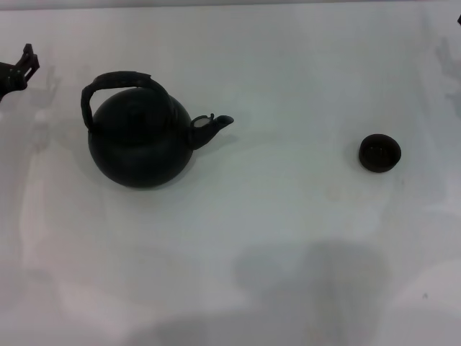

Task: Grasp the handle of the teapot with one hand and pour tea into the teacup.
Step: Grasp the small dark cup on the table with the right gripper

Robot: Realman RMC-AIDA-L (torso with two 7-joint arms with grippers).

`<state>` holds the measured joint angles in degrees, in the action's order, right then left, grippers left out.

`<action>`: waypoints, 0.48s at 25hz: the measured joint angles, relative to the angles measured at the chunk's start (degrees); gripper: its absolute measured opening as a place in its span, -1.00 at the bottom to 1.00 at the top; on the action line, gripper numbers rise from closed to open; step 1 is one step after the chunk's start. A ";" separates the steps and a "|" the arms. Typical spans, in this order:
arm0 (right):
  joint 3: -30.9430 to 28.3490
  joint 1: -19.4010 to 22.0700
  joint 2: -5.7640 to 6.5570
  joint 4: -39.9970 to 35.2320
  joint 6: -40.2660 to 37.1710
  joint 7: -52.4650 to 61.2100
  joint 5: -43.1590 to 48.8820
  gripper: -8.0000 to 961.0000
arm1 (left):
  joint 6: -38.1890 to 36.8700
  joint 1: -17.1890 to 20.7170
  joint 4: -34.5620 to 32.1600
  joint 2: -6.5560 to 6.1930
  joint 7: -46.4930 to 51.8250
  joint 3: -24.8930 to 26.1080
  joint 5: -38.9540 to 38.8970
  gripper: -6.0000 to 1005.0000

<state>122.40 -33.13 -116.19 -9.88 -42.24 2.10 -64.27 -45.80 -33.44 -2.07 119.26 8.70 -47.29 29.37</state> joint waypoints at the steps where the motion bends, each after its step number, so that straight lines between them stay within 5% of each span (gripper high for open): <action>1: -0.02 -0.34 0.00 0.28 -0.26 -0.05 0.02 0.79 | -0.04 0.18 -0.11 0.00 0.00 0.01 -0.05 0.74; 12: 0.17 -1.36 0.00 0.71 -0.97 -0.13 0.09 0.78 | -2.71 0.95 0.07 0.00 -0.04 0.36 -0.26 0.74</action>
<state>122.57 -34.49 -116.19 -9.17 -43.21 1.97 -64.18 -48.51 -32.49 -2.00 119.27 8.66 -46.93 29.11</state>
